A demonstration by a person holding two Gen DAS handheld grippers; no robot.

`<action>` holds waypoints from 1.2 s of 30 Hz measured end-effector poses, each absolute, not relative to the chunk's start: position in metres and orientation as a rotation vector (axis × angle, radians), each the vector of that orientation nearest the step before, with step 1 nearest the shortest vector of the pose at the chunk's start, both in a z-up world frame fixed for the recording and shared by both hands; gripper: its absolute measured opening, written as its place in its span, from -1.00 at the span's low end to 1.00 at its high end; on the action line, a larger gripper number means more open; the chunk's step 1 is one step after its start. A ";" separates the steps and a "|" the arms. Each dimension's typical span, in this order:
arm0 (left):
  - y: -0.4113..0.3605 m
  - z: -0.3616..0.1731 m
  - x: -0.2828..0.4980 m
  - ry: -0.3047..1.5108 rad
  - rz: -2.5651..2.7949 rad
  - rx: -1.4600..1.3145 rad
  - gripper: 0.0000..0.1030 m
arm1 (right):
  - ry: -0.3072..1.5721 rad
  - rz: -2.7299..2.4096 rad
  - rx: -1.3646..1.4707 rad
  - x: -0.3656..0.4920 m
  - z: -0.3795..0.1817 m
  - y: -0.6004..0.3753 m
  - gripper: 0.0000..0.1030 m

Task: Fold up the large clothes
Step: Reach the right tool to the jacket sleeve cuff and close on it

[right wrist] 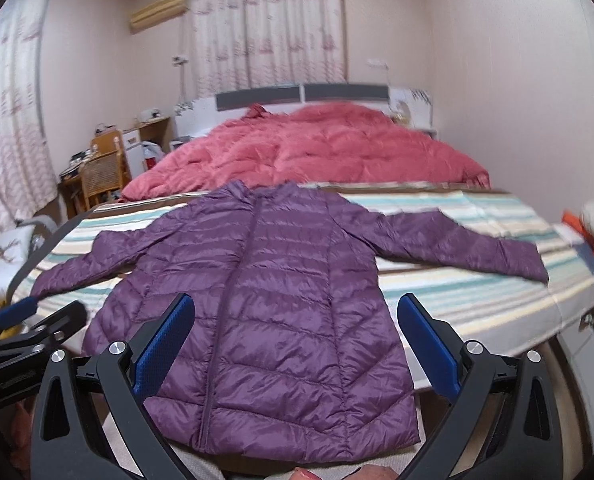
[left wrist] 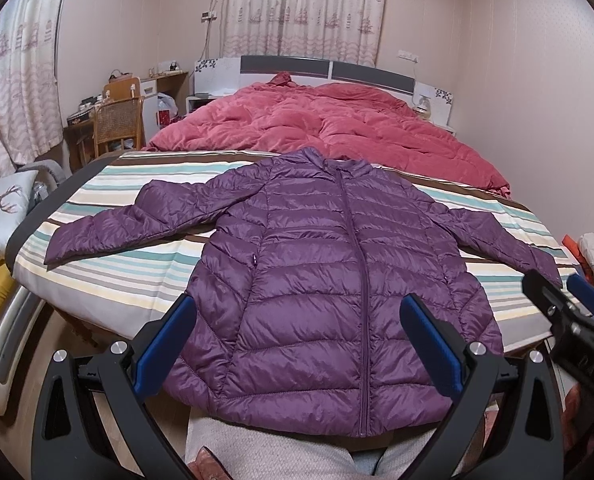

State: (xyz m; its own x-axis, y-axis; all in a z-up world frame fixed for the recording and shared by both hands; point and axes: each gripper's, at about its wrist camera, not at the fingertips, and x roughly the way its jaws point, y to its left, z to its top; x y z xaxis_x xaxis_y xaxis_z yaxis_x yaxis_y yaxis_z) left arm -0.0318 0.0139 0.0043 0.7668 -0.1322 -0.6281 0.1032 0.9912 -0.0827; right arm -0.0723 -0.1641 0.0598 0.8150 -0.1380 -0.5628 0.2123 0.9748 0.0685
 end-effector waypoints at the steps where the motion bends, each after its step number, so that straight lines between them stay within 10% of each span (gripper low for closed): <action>1: 0.014 0.004 -0.028 0.688 -0.118 -0.043 0.97 | 0.604 -0.197 0.148 -0.069 0.057 -0.171 0.94; 25: -0.011 -0.063 0.092 0.777 -0.035 0.086 0.97 | 0.851 -0.390 0.545 0.038 -0.064 -0.409 0.94; 36: 0.002 -0.107 0.163 0.853 0.033 0.093 0.97 | 0.614 -0.600 0.982 0.032 -0.099 -0.539 0.50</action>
State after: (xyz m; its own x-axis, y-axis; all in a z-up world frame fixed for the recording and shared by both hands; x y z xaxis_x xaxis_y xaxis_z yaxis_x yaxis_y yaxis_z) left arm 0.1629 0.0024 -0.1070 0.6572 0.0668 -0.7508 0.0080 0.9954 0.0956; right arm 0.0316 -0.5394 -0.0987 0.6806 -0.1827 -0.7095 0.7050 0.4268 0.5664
